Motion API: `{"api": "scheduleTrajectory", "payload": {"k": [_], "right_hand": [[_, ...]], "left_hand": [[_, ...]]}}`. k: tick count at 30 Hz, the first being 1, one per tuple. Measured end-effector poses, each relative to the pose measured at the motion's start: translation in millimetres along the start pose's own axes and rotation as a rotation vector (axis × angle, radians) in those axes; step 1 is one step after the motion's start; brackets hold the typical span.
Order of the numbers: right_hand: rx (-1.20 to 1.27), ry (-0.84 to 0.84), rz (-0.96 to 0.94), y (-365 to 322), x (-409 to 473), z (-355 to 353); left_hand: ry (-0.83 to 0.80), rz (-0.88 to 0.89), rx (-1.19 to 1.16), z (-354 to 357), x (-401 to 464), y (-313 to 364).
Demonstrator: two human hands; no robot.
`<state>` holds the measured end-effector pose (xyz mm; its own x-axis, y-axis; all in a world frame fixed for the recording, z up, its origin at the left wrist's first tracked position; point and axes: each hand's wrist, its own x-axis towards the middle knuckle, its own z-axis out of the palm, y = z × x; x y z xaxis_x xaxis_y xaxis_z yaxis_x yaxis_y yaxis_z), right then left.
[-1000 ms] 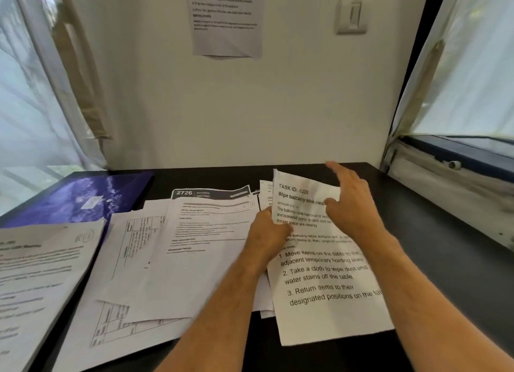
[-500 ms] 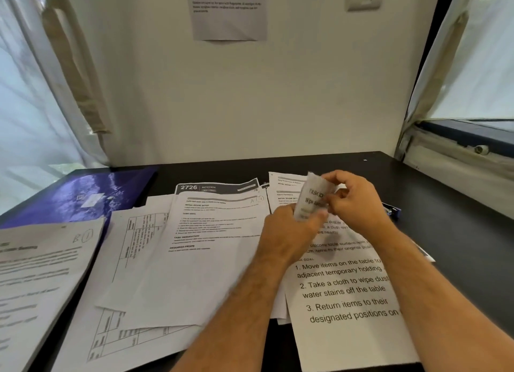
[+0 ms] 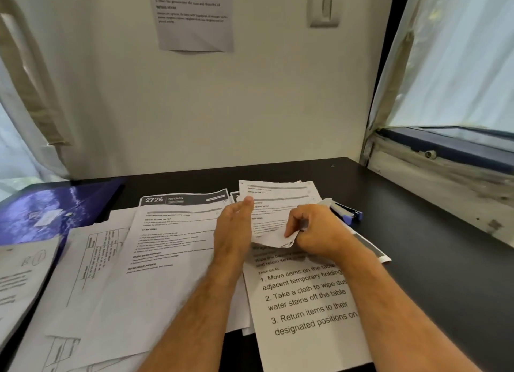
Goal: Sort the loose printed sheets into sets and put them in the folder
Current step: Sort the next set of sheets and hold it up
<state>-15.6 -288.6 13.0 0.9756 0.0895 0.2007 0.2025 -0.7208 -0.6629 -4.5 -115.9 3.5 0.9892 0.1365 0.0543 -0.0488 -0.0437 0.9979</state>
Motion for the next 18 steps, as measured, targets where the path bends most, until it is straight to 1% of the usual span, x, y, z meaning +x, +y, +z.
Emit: {"api": "scheduleTrajectory", "payload": {"k": [3, 5, 7, 11, 13, 15, 18], "right_hand": [[0.010, -0.004, -0.011, -1.1, -1.9, 1.3], [0.036, 0.002, -0.004, -0.5, -2.2, 0.9], [0.070, 0.028, -0.015, -1.7, -2.8, 0.2], [0.196, 0.141, -0.091, -2.4, -2.9, 0.4], [0.189, 0.170, -0.109, 0.0, -1.5, -0.5], [0.148, 0.177, -0.126, 1.0, -1.0, -1.2], [0.248, 0.173, -0.121, 2.4, 0.3, 0.3]], "left_hand": [[0.047, -0.060, -0.010, -3.3, 5.3, -2.2], [0.038, -0.026, 0.008, -4.3, 5.2, -1.2], [-0.006, 0.049, 0.059, -2.9, 4.6, -2.2], [-0.084, 0.141, 0.180, 0.4, 3.2, -5.9], [-0.127, 0.182, 0.231, -0.4, 1.8, -4.1], [-0.173, 0.198, 0.289, -1.4, -0.4, -2.4], [-0.245, 0.189, 0.328, -1.2, -1.8, -3.0]]}}
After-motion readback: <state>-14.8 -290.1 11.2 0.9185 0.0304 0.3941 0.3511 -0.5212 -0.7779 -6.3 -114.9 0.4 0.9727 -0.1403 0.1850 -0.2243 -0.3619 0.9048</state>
